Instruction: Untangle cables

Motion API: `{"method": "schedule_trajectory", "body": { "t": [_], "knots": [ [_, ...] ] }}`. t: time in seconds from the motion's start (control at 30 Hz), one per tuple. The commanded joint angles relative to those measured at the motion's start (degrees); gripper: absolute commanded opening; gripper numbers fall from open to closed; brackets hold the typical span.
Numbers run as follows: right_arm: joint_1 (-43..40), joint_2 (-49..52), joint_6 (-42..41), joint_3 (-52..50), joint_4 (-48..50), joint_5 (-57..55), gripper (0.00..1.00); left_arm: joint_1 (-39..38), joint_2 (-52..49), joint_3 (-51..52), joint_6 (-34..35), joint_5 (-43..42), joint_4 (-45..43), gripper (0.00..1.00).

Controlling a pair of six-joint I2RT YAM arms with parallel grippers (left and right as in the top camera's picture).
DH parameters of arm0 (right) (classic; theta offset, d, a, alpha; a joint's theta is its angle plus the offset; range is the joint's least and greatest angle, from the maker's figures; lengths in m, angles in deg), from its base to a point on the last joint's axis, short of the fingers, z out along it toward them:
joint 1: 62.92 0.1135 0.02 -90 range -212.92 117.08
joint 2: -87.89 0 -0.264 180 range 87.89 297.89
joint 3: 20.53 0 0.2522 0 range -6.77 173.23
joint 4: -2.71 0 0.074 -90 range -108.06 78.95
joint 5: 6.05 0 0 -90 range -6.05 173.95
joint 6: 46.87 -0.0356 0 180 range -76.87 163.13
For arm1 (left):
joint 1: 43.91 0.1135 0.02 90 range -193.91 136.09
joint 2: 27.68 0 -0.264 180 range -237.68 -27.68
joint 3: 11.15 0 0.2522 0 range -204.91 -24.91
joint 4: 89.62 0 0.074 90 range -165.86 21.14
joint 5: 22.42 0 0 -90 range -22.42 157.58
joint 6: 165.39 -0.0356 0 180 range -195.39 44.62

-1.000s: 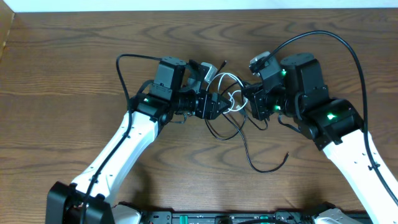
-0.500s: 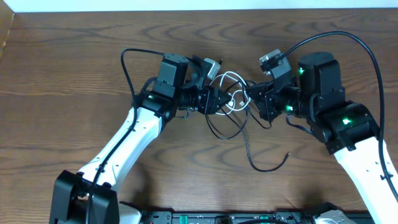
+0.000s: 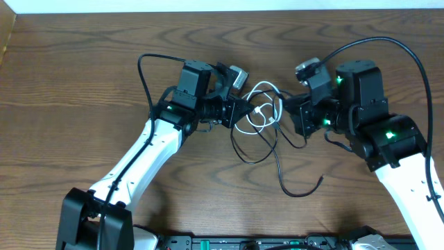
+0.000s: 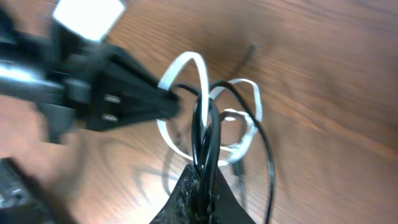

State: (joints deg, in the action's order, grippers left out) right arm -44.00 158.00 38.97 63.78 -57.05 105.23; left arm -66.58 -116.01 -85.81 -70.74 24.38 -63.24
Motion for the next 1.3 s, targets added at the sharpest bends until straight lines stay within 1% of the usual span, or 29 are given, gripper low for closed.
{"method": "schedule_trajectory", "body": {
  "t": [0.0,0.1,0.13,0.17,0.2,0.23,0.27,0.33,0.43,0.47,0.53,0.63,0.67,0.7,0.73,0.8,0.9,1.03,1.07,1.13,1.27],
  "knots": [
    [-1.5,-0.9,-2.8,0.3,-2.4,-12.9,0.01,1.5,3.6,-1.5,0.8,-1.6,-0.1,0.07],
    [-1.9,-0.9,-5.3,0.3,-3.9,-20.4,0.03,1.8,6.7,-1.5,0.8,-1.6,-0.1,0.07],
    [-1.8,-0.9,-5.4,0.3,-4.1,-22.0,0.12,1.8,7.9,-1.5,0.8,-1.6,-0.1,0.08],
    [-1.8,-0.8,-5.5,0.3,-4.5,-24.0,0.26,1.8,8.9,-1.5,0.8,-1.6,-0.1,0.07],
    [-1.9,-0.8,-5.5,0.3,-4.7,-25.2,0.43,1.8,10.0,-1.5,0.8,-1.6,-0.1,0.07],
    [-1.8,-0.6,-5.7,0.3,-5.1,-27.0,0.68,1.8,11.1,-1.5,0.8,-1.6,-0.1,0.08],
    [-1.8,-0.4,-6.4,0.3,-5.6,-28.3,0.74,1.8,12.3,-1.5,0.9,-1.6,-0.1,0.08],
    [-1.8,0.1,-7.1,0.3,-5.9,-28.6,0.72,1.8,14.2,-1.5,1.5,-1.3,-0.1,0.07],
    [-1.8,0.9,-8.0,0.3,-5.6,-22.7,0.90,1.8,16.8,-1.5,2.4,-1.2,-0.1,0.07],
    [-1.8,1.1,-8.0,0.3,-5.4,-19.8,0.93,1.8,17.6,-1.5,2.8,-1.1,-0.1,0.08],
    [-1.8,1.2,-7.6,0.3,-4.6,-13.2,0.97,1.8,18.6,-1.5,2.8,-1.2,-0.1,0.08],
    [-1.8,1.3,-2.9,0.3,-2.6,-1.0,0.98,1.8,19.7,-1.5,3.1,-1.2,-0.1,0.08],
    [-1.8,1.3,-1.2,0.3,-1.9,2.8,0.99,1.8,20.0,-1.5,3.2,-1.2,-0.1,0.08],
    [-1.8,1.3,-0.4,0.3,-1.3,4.8,0.96,1.8,20.2,-1.5,3.3,-1.2,-0.1,0.07],
    [-1.7,1.3,-0.5,0.3,-0.8,5.0,0.92,1.8,20.3,-1.5,3.7,-1.2,-0.1,0.07],
    [-1.7,1.4,-0.5,0.2,0.0,4.2,0.89,1.8,20.4,-1.5,4.6,-1.2,-0.1,0.08],
    [-1.6,2.4,-0.5,0.2,0.7,2.3,0.81,1.8,20.4,-1.5,5.8,-1.2,-0.1,0.08],
    [-1.6,6.0,-0.5,0.1,1.3,2.6,0.79,1.8,20.4,-1.5,6.3,-1.2,-0.1,0.08],
    [-1.4,7.2,-0.5,0.1,1.8,2.7,0.78,1.8,20.4,-1.5,6.3,-1.2,-0.1,0.08],
    [-1.0,9.2,-0.5,0.1,3.3,3.2,0.74,1.8,20.4,-1.5,6.4,-1.2,-0.1,0.08],
    [0.0,13.2,-0.5,0.1,7.1,3.8,0.72,1.8,20.4,-1.5,6.4,-1.2,0.1,0.07]
  ]
}}
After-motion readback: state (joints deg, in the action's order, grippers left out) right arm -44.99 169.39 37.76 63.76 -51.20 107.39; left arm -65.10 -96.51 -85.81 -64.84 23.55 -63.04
